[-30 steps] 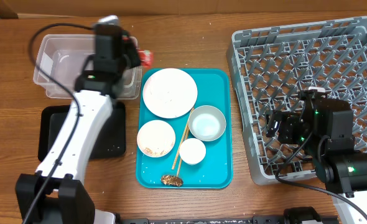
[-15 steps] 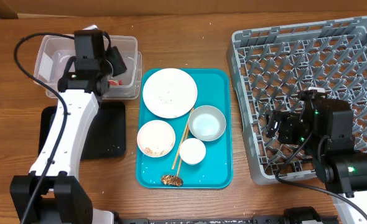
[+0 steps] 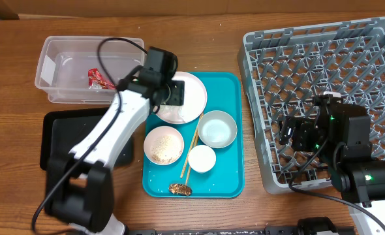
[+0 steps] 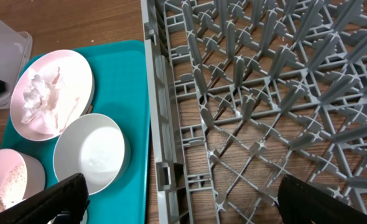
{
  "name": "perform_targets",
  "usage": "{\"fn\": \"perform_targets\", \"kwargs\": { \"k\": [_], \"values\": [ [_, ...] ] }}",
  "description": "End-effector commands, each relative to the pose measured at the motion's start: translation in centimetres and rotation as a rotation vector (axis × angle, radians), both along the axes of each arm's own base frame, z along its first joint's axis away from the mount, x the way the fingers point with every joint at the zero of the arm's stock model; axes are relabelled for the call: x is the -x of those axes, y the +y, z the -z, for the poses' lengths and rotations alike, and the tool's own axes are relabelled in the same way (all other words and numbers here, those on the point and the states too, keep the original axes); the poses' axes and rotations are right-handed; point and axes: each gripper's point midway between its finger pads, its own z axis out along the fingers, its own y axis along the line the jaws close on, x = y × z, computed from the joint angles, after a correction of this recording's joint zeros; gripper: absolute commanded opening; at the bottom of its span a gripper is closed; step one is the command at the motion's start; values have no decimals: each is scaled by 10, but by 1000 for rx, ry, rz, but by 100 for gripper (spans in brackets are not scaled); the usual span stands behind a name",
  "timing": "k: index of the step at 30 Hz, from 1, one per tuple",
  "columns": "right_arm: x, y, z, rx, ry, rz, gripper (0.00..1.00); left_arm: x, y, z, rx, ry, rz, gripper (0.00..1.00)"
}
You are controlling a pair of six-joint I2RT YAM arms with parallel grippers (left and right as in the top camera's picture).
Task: Sort waste into correct bins and load items into the dishwasher
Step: 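Move the left gripper back to the plate and grasp the white tissue, then drop the white tissue into the clear bin with the left gripper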
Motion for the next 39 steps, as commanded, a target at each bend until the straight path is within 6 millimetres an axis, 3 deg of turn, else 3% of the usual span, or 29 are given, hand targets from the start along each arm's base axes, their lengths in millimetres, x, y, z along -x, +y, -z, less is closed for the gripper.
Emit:
{"fn": "perform_targets", "kwargs": {
  "k": [1,5,8,9,11,12,15,17,23,24,26,28,31,36,39],
  "values": [
    [-3,3,-14,-9,-35,-6,100,5,-10,36,-31,80,50,68],
    [-3,3,-14,-9,-35,-6,100,9,-10,67,-55,148,54,69],
    [-3,2,-14,-9,-35,-5,100,9,-10,78,-61,167,54,62],
    [-3,3,-14,-9,-35,-6,100,9,-10,79,-61,168,54,54],
    [-3,3,-14,-8,-34,-6,100,7,-11,75,-60,156,58,23],
    [-3,2,-14,-8,-33,-6,100,6,-11,71,-57,147,58,15],
    [-2,2,-13,-8,-28,-5,100,-3,-12,54,-43,106,52,4],
    [-1,2,-12,-7,-25,-5,100,-10,-12,37,-32,68,48,4],
    [1,2,-10,-5,-14,-5,100,-34,4,-48,0,-111,-10,4],
    [1,2,-10,-5,-14,-5,100,-38,16,-71,-3,-163,-42,4],
    [1,2,-10,-5,-15,-5,100,-42,37,-97,-19,-228,-95,4],
    [1,2,-10,-5,-15,-5,100,-44,61,-114,-46,-274,-157,4],
    [1,2,-11,-5,-15,-5,100,-47,107,-126,-84,-303,-266,4],
    [1,2,-10,-5,-14,-5,100,-51,147,-113,-103,-269,-352,6],
    [1,2,-10,-5,-14,-5,100,-53,158,-102,-111,-246,-373,31]
  ]
}}
